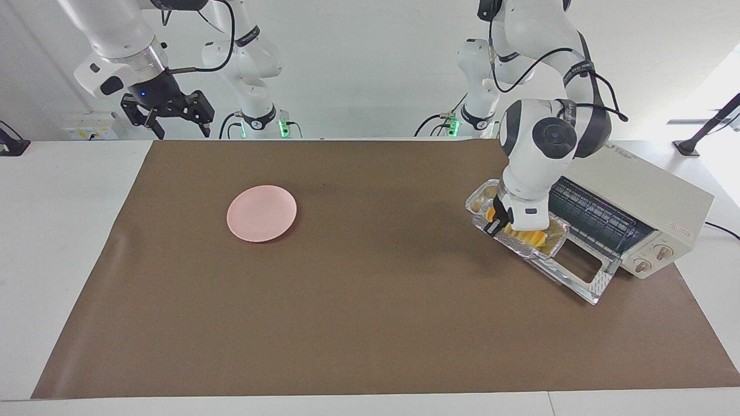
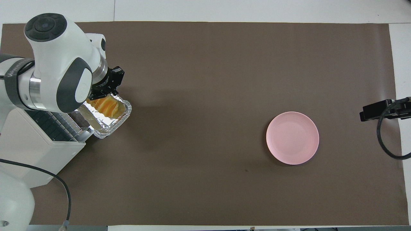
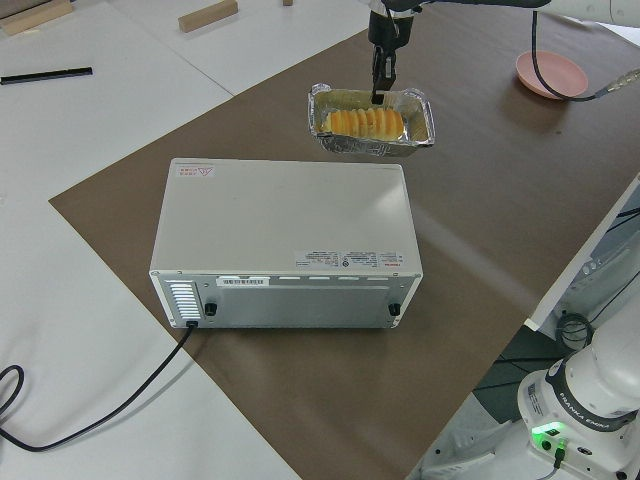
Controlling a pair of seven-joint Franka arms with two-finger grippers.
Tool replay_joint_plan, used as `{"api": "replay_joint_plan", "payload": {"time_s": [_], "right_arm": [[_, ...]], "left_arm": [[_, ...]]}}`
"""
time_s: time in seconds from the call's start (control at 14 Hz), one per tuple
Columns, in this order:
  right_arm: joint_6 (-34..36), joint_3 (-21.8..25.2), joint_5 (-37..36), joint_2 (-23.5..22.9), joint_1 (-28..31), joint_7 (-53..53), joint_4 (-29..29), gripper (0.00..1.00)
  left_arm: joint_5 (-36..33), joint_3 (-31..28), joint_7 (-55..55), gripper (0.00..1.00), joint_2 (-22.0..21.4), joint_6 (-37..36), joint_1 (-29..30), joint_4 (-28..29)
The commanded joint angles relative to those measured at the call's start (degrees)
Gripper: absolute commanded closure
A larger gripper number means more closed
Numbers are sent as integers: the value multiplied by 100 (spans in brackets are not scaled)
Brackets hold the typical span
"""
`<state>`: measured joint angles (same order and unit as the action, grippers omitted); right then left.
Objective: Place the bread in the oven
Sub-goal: 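Carry the foil tray with the left gripper into the open oven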
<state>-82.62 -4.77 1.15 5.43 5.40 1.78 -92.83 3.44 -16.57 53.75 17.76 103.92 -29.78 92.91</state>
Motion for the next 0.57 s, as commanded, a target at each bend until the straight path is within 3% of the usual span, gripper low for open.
{"api": "replay_joint_plan", "payload": {"time_s": [0.0, 0.5], "right_arm": [[88, -16, 104, 54, 92, 174, -16, 0], [79, -33, 78, 99, 66, 165, -51, 0]], "left_arm": [[-89, -13, -197, 100, -9, 172, 321, 61], [-299, -40, -1357, 100, -18, 331, 1210, 149]]}}
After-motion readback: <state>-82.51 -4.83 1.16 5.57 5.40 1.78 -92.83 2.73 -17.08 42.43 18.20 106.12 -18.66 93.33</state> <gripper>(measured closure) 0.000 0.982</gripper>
